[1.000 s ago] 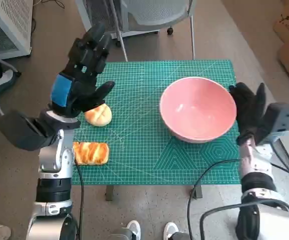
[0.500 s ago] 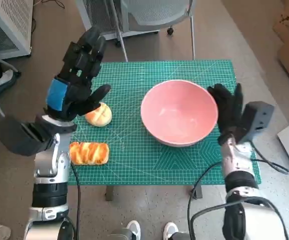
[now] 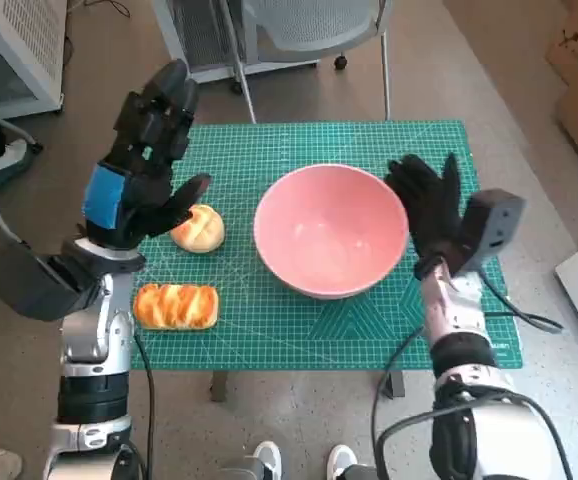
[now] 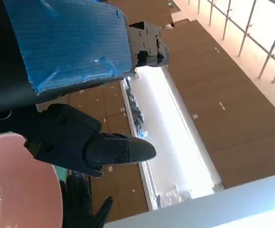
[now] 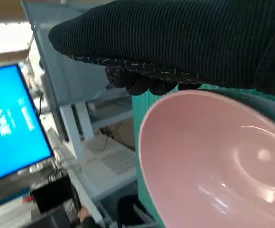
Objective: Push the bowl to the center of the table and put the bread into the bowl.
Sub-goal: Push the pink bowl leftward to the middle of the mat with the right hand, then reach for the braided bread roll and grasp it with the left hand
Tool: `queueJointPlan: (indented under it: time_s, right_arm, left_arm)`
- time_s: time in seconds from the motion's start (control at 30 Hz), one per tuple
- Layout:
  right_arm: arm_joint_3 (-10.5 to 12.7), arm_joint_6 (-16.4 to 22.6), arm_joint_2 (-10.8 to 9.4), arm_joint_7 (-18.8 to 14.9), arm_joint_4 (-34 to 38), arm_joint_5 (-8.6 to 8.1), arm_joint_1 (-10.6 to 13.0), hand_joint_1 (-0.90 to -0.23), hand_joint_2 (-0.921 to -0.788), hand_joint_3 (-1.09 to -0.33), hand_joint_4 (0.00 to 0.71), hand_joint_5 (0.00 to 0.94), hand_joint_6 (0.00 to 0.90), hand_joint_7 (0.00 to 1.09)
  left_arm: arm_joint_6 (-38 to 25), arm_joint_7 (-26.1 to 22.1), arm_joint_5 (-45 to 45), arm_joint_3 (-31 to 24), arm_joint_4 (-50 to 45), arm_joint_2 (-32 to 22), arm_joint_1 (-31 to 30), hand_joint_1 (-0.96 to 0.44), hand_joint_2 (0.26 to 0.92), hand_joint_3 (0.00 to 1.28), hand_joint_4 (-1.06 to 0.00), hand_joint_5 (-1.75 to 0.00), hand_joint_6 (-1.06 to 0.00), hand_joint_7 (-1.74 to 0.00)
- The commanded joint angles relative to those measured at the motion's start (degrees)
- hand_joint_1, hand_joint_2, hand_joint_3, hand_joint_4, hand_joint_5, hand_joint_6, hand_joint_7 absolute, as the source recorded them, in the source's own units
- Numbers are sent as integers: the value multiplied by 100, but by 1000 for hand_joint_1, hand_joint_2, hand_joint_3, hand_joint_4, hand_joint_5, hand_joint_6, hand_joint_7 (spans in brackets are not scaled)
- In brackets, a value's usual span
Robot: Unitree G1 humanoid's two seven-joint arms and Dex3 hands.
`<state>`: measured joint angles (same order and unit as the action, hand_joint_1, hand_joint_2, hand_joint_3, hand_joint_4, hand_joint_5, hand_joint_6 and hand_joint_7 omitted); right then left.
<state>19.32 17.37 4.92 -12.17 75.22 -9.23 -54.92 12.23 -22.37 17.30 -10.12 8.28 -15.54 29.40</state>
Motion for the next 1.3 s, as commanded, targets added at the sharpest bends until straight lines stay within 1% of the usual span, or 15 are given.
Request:
queueJointPlan:
  time_s: [0.03,0.2,0.43,0.63,0.7,0.77,0.9,0.97,1.03,1.1,1.13,1.17,1.2,1.3]
  right_arm:
    - [-48,-150,-133,-24,39,48,-45,-550,-921,-793,258,0,360,0]
    - [-41,-214,-166,-40,56,56,-98,-550,-921,-792,260,2,365,4]
    - [-2,-250,-141,-130,39,17,-167,-550,-921,-792,268,5,373,8]
    - [37,-170,-25,-299,-18,-18,-201,-546,-921,-793,268,4,371,7]
    - [42,-102,62,-366,-75,-26,-238,-547,-921,-793,268,4,365,4]
    - [28,12,145,-417,-149,-16,-266,-547,-921,-794,268,4,361,2]
    - [-14,455,353,-631,-357,8,-281,-563,-921,-779,269,3,349,0]
    - [-20,745,441,-806,-464,-14,-266,-581,-921,-764,265,2,344,1]
    - [-15,1158,545,-1075,-615,-61,-241,-599,-921,-746,259,1,341,1]
    - [27,1518,609,-1394,-765,-174,-224,-610,-921,-729,252,1,337,0]
    - [84,1695,624,-1641,-897,-314,-209,-614,-921,-722,249,0,335,0]
    - [120,1822,629,-1814,-986,-417,-199,-617,-921,-705,248,1,340,3]
    - [152,1947,624,-2028,-1135,-554,-174,-618,-921,-698,248,1,342,5]
    - [175,2171,587,-2474,-1520,-857,-89,-627,-921,-664,259,7,363,15]
  left_arm:
    - [-30,75,-82,-62,-135,-72,-138,-596,911,250,-35,-11,1,-429]
    - [-45,110,-81,-87,-152,-71,-173,-599,917,232,-38,-12,1,-433]
    - [-58,143,-97,-106,-122,-59,-162,-600,921,223,-39,-11,1,-436]
    - [-81,161,-94,-115,-143,-46,-170,-598,921,224,-39,-11,1,-435]
    - [-94,151,-67,-129,-173,-51,-188,-597,921,224,-40,-10,1,-435]
    - [-105,131,-34,-152,-195,-64,-207,-597,921,224,-40,-10,1,-433]
    - [-115,100,5,-199,-270,-96,-246,-598,921,223,-40,-10,1,-431]
    - [-121,88,18,-226,-294,-116,-255,-600,921,223,-40,-10,1,-431]
    - [-127,68,49,-258,-298,-136,-252,-605,921,222,-41,-10,1,-429]
    - [-135,44,80,-282,-300,-150,-245,-610,921,221,-42,-10,1,-423]
    - [-138,32,94,-287,-317,-156,-246,-612,921,220,-42,-10,1,-420]
    - [-141,20,109,-293,-330,-165,-250,-615,921,218,-42,-10,1,-415]
    - [-140,17,106,-287,-365,-174,-261,-616,921,217,-42,-10,1,-414]
    - [-147,7,71,-269,-472,-226,-304,-617,921,212,-43,-10,1,-409]
